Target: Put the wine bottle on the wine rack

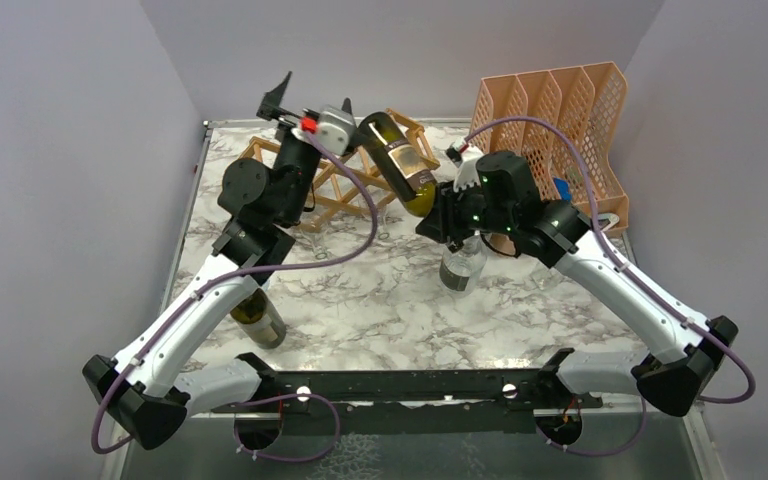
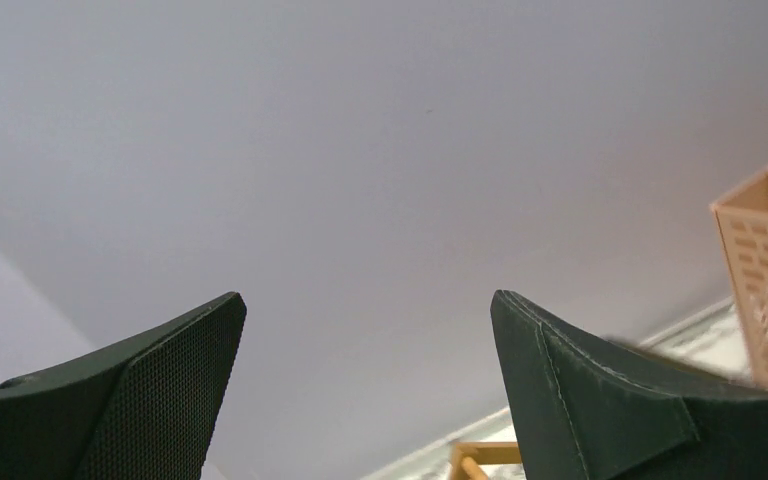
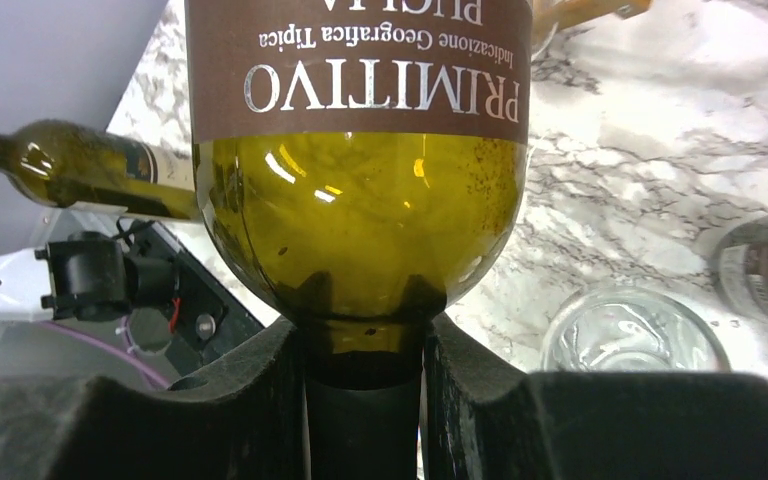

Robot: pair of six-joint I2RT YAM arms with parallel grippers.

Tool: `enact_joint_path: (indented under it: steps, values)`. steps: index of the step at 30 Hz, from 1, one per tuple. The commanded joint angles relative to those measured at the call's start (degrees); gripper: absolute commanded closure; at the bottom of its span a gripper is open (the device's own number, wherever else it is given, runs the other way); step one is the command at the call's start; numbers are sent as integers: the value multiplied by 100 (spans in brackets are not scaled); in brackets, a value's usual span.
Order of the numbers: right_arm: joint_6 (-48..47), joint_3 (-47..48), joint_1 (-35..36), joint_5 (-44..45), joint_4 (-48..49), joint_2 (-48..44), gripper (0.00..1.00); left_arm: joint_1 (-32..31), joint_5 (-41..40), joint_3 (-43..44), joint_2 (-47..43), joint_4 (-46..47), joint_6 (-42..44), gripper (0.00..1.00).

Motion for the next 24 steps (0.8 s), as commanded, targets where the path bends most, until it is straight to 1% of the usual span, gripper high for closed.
enact_joint_path:
  steps: [1, 3, 5, 7, 10, 14, 17, 20, 24]
  values:
    - [-191, 102, 218, -464, 748, 185, 99, -23, -2190, 184, -165, -206, -2464, 1]
    - [-165, -19, 354, -524, 884, 269, 99, -23, -2534, 139, -277, -665, -3042, 1]
    - [-149, -82, 566, -559, 939, 375, 99, -23, -2648, 262, -370, -1318, -3639, 1]
    - [-197, -119, 783, -434, 942, 445, 99, -22, -2713, 317, -482, -1740, -4152, 1]
    - [-300, -240, 919, -384, 954, 442, 99, -20, -2620, 352, -648, -2215, -4748, 1]
    - [-331, -524, 1002, -305, 896, 443, 99, -20, -2507, 383, -820, -2968, -5311, 1]
    - [-184, -770, 1029, -127, 927, 477, 99, -22, -2637, 186, -988, -3032, -5217, 1]
    - [175, -781, 1047, 127, 949, 591, 99, -14, -2910, -29, -1099, -2935, -5038, 1]
    - [533, -819, 1049, 131, 1369, 719, 99, -15, -2924, -44, -1095, -3094, -5090, 1]
